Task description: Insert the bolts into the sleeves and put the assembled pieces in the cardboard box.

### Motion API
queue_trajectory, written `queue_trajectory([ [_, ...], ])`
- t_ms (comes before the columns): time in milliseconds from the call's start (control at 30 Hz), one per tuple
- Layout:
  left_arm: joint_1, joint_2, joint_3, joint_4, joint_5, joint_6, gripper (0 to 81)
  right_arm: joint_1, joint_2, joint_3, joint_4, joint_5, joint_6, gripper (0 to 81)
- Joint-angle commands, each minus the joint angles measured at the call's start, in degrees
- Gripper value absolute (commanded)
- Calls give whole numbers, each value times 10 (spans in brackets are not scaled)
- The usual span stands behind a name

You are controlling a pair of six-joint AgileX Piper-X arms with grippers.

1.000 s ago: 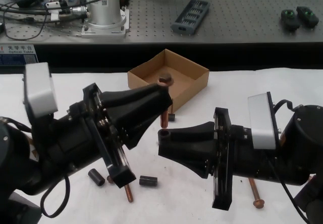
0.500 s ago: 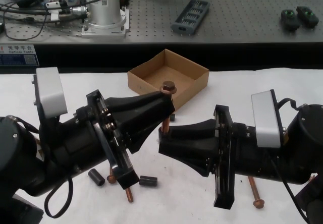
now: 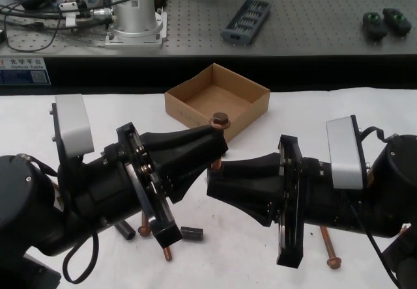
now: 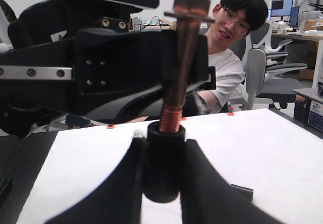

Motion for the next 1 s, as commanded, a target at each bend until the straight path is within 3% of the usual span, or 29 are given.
queue_trajectory([
  [0, -2, 7, -3, 10, 13, 4, 6, -1, -2, -2, -30, 0, 3, 58],
  [967, -2, 7, 1, 24, 23, 3, 6, -8, -2, -2, -60, 0, 24, 58],
])
